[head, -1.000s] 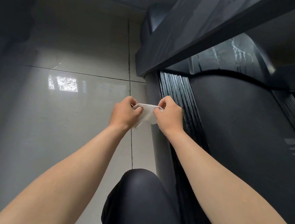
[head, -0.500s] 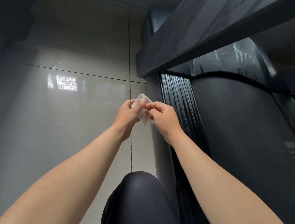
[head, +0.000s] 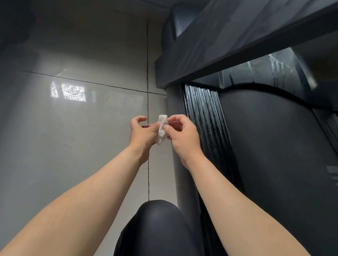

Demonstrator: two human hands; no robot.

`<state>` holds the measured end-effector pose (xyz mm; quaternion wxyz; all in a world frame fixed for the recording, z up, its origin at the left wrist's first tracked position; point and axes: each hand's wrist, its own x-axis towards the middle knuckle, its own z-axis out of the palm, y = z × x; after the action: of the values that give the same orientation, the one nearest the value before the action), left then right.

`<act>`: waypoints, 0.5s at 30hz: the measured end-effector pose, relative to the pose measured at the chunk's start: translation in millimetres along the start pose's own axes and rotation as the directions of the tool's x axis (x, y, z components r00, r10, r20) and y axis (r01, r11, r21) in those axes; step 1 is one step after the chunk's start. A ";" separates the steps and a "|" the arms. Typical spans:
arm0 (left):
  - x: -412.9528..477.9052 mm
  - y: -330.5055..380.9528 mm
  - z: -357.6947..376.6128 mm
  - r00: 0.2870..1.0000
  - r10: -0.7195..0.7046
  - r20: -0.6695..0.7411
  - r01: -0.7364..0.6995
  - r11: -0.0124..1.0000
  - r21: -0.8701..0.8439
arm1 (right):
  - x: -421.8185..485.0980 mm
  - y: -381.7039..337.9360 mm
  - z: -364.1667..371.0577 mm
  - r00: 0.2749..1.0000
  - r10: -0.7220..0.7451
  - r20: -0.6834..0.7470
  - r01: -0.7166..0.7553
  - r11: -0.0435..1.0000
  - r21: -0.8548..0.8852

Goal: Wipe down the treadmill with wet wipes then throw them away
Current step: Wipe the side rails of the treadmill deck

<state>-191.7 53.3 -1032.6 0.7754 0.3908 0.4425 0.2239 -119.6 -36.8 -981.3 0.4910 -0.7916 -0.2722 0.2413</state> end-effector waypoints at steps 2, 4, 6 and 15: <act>1.4 -3.8 2.5 0.997 0.080 -0.017 -0.078 0.993 0.092 | 1.2 1.0 0.9 0.999 -0.042 -0.021 0.041 0.999 -0.029; 0.7 -2.2 8.2 0.994 0.104 0.038 -0.107 0.991 0.081 | 4.9 3.2 0.6 0.995 -0.080 -0.063 0.071 0.990 -0.125; 3.2 -3.1 14.0 0.988 0.081 0.132 -0.084 0.996 0.018 | 8.7 2.9 0.0 0.994 -0.108 -0.033 0.098 0.972 -0.215; 29.9 -2.4 31.9 0.975 0.210 -0.067 -0.203 0.975 0.093 | 36.7 9.8 -28.0 0.942 -0.312 -0.120 0.194 0.804 -0.562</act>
<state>-149.0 59.6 -1040.1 0.7129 0.4588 0.4380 0.2990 -72.5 -34.0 -983.2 0.3003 -0.8747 -0.3803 0.0027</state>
